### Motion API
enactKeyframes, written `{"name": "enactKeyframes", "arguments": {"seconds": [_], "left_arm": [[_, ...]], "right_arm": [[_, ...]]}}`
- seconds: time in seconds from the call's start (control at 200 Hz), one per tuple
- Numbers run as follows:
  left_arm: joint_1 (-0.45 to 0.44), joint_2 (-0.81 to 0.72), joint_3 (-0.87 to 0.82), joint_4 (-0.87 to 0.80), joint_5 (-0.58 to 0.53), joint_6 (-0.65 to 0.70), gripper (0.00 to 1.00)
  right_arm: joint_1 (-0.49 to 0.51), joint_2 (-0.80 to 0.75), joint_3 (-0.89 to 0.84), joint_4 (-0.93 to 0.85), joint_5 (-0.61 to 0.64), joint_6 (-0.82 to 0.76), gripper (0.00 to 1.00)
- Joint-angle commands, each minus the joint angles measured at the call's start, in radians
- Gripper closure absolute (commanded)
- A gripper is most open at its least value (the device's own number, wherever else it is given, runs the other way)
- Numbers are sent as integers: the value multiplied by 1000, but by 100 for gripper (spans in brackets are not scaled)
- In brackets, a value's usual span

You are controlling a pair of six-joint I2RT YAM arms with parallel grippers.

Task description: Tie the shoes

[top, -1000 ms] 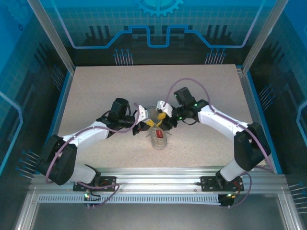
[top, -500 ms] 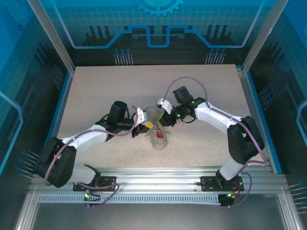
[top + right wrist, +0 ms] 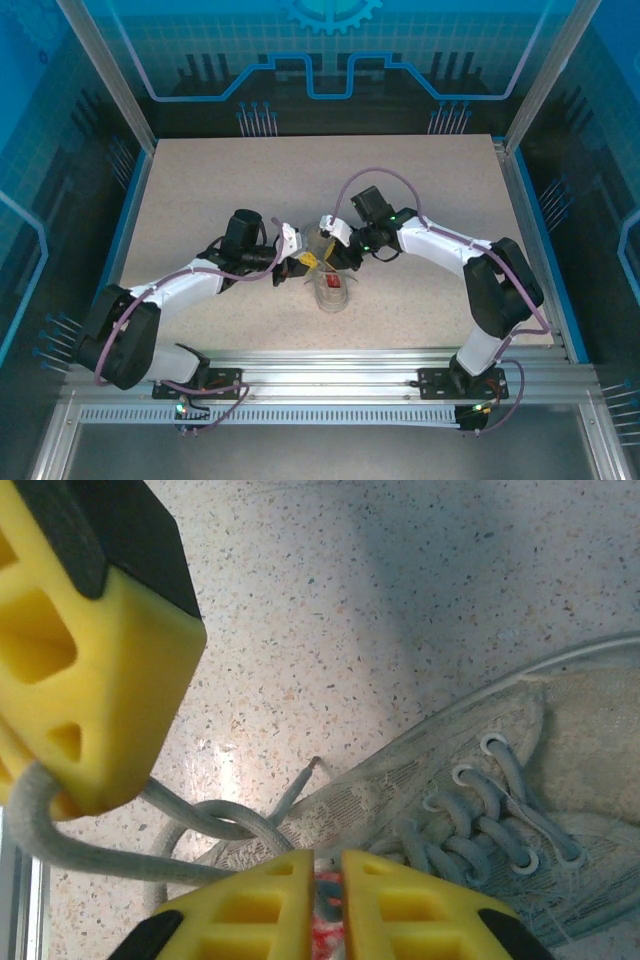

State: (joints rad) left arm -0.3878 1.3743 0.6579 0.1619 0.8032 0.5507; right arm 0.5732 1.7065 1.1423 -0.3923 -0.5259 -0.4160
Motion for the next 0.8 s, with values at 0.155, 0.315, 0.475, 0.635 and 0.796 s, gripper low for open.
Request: {"name": "enactKeyframes", "arguments": {"seconds": [0.155,0.315,0.475,0.635,0.796], "left_arm": [[13,31,40,16,73,-7,100],[15,38,47,18,79,-11,100],[17,43,52,19,84,-15,100],[24,52,47,34,93,-26,100],[31,62,49,46,112,-42,100]], "right_arm": [[20,7,-29,34,5,-19,87],[25,14,-34,29,14,-20,85],[31,25,-27,20,21,-21,82],[31,8,-36,13,26,-17,77],[33,-24,-66,26,35,-23,77]]}}
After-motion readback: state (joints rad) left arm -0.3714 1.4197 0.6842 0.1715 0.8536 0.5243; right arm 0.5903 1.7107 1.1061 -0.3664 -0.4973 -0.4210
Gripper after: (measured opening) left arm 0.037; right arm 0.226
